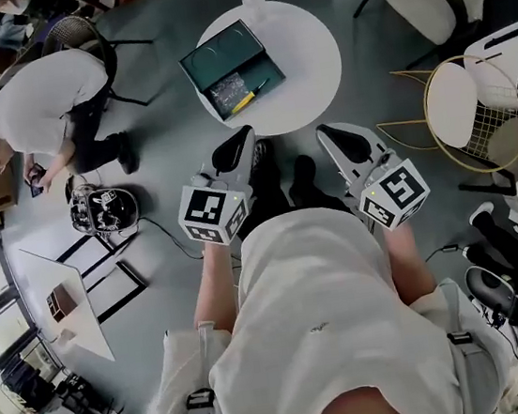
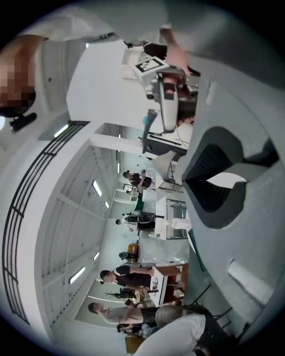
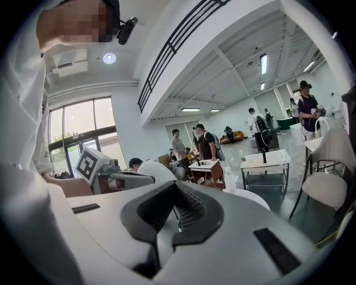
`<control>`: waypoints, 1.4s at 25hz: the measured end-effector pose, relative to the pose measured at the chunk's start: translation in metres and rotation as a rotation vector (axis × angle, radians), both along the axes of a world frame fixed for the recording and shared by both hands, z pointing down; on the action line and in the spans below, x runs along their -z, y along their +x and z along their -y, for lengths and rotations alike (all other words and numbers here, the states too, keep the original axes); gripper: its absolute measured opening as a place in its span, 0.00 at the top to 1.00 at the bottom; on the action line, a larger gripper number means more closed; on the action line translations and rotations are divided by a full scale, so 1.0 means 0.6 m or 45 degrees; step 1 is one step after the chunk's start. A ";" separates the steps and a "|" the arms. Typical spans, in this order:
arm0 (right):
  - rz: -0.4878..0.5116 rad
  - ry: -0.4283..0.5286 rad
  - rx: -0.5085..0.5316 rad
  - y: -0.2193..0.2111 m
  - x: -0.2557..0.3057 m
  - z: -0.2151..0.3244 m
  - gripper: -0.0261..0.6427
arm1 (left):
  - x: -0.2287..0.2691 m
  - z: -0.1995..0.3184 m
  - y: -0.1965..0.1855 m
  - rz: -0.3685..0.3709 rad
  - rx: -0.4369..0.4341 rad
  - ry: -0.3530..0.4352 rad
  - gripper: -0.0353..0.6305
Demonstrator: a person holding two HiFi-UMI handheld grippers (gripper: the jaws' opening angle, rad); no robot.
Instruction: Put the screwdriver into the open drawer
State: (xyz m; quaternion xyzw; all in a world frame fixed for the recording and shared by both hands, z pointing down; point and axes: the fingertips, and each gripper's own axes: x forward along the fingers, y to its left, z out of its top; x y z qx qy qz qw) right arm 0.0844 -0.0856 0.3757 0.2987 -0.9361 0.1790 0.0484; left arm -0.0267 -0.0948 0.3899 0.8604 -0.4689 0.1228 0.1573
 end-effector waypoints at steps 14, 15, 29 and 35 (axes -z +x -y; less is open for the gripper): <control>0.009 0.018 -0.029 -0.029 0.014 -0.059 0.95 | 0.084 -0.113 0.029 -0.096 -0.201 0.162 0.93; 0.006 0.016 -0.050 -0.030 0.014 -0.073 0.95 | 0.084 -0.126 0.028 -0.106 -0.222 0.165 0.93; -0.068 0.002 -0.108 -0.121 0.010 -0.325 0.95 | 0.059 -0.348 -0.075 -0.169 -0.272 0.168 0.93; -0.094 0.026 -0.156 -0.124 0.015 -0.402 0.95 | 0.043 -0.409 -0.085 -0.192 -0.309 0.158 0.93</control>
